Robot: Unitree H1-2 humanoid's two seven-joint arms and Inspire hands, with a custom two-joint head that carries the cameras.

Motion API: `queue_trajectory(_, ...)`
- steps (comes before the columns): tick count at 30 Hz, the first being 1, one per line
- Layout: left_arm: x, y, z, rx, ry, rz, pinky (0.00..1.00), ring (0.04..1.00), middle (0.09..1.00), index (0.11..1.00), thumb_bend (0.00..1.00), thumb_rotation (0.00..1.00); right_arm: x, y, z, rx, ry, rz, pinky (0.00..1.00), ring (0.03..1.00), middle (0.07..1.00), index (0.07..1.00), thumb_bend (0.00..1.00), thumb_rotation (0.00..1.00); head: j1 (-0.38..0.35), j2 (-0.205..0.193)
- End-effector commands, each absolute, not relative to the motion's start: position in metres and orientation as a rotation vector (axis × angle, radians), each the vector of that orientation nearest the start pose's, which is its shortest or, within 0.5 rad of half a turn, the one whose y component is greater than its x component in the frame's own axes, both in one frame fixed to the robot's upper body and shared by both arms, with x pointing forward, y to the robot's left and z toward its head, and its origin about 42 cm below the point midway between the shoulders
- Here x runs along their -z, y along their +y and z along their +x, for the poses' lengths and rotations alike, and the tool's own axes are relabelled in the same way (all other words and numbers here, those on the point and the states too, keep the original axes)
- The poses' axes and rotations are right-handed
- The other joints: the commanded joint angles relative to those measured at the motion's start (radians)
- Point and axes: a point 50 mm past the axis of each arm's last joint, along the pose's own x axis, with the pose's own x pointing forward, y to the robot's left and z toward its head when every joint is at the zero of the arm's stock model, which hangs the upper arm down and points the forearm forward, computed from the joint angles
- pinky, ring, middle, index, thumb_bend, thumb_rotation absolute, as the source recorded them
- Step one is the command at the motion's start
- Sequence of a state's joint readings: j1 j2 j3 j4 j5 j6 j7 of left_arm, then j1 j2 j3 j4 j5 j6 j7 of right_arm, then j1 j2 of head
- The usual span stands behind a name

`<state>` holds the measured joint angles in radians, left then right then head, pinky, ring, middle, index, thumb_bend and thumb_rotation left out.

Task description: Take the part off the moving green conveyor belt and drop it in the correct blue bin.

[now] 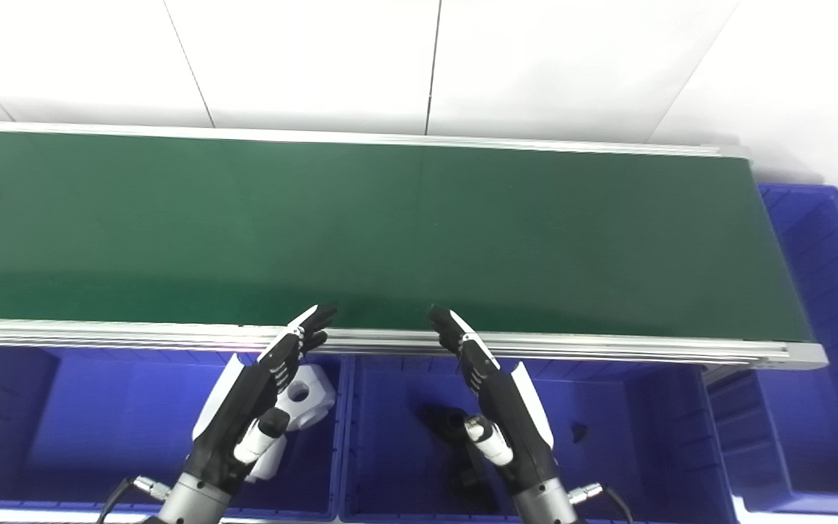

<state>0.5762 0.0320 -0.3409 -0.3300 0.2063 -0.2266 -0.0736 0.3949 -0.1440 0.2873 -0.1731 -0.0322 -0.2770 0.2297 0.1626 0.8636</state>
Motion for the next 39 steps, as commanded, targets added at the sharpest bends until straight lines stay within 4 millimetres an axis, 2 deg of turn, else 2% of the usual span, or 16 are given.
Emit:
queue_trajectory(1,-0.1039,0.1464,0.0929,0.285,-0.052,0.079,0.93,0.955,0.947,0.898,0.85,1.00,-0.0809,-0.1791,0.1396,-0.453,-0.077,-0.068,0.93,0.941,0.929,0.918,1.00,1.00,0.000,0.001)
queue_trajectory(39,-0.1042,0.1467,0.0914,0.288,-0.051,0.074,0.93,0.959,0.950,0.901,0.83,1.00,-0.0807,-0.1792,0.1385,-0.450,-0.079,-0.066,0.94,0.944,0.926,0.920,1.00,1.00,-0.004,0.000)
